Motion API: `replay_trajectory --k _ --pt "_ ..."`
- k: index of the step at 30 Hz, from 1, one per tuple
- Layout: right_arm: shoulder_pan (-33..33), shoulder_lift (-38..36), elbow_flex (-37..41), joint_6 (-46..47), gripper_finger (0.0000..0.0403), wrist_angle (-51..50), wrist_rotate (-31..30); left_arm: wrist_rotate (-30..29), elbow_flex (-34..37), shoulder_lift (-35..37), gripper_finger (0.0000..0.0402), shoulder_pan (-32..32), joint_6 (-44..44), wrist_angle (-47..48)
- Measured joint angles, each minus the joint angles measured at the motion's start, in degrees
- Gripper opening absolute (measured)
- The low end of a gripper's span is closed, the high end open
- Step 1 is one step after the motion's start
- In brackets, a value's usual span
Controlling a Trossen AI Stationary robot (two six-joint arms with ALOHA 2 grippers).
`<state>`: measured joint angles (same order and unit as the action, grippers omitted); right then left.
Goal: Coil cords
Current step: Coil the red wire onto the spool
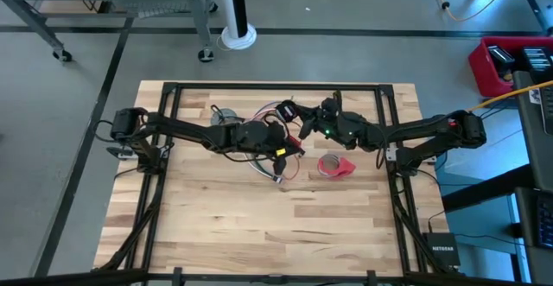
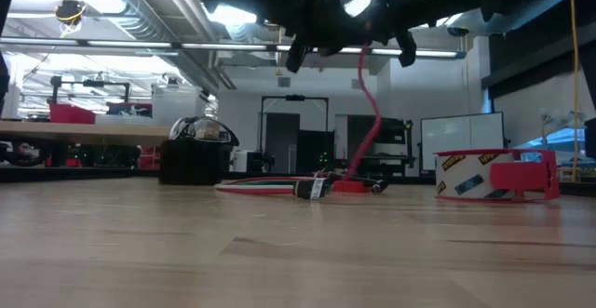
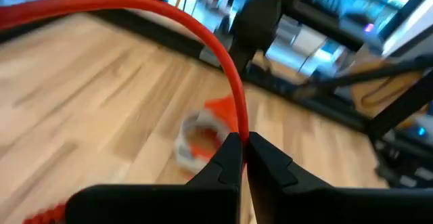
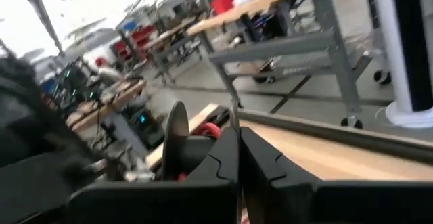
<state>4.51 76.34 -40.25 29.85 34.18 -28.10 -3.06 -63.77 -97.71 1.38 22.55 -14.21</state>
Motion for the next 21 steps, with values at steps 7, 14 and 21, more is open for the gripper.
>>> replay_trajectory --k 7,14,21 --pt "-0.04 0.0 0.0 1.53 0.0001 -7.35 3.5 3.21 0.0 -0.03 0.0001 1.12 3.1 2.21" --pt "-0.04 0.0 0.0 2.94 0.0001 -14.54 5.48 5.54 0.0 -0.03 0.0001 2.06 2.99 1.79" --pt "-0.04 0.0 0.02 4.35 0.0001 -19.9 7.78 5.67 0.0 0.37 0.0001 3.55 2.6 2.31"
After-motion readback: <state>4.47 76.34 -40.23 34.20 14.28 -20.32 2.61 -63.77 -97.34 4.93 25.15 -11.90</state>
